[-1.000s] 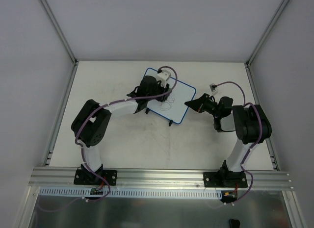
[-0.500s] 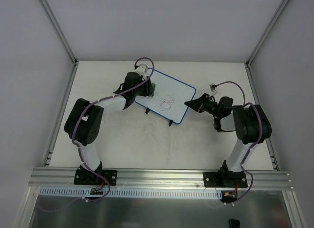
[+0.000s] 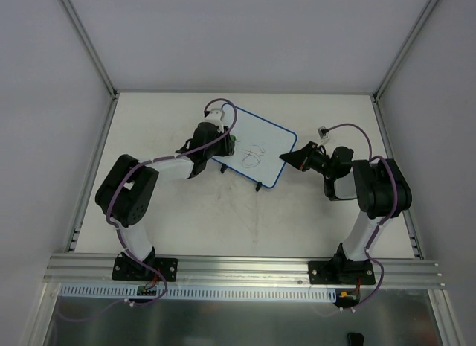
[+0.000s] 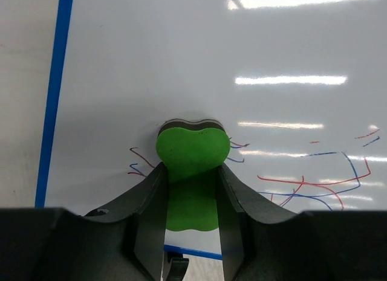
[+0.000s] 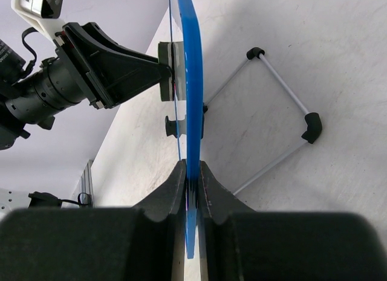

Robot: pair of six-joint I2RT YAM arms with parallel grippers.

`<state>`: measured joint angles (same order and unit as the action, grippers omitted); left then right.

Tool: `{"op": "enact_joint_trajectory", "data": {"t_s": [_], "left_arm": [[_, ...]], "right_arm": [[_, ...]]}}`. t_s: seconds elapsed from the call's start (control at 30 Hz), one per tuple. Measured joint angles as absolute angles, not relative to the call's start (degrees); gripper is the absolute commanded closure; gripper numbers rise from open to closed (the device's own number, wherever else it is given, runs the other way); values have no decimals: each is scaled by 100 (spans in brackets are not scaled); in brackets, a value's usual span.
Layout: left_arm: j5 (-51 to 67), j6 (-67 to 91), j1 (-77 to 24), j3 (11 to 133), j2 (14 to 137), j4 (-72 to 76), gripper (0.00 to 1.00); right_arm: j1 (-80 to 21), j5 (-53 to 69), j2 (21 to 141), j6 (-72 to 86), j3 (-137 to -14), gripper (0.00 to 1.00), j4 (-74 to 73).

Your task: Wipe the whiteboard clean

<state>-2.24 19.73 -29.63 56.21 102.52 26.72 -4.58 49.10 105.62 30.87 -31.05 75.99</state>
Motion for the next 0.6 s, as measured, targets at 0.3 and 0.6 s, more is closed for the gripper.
{"op": "enact_joint_trajectory", "data": {"t_s": [0.3, 0.6], "left_arm": [[-784, 2228, -2954, 5476, 10202, 2567, 100], [-797, 2707, -2683, 5446, 10202, 2471, 100]], "right_arm": [[-460, 4915, 10562, 3087, -3105, 100, 7605], [-460, 4921, 10562, 3089, -3103, 100, 7609]]}}
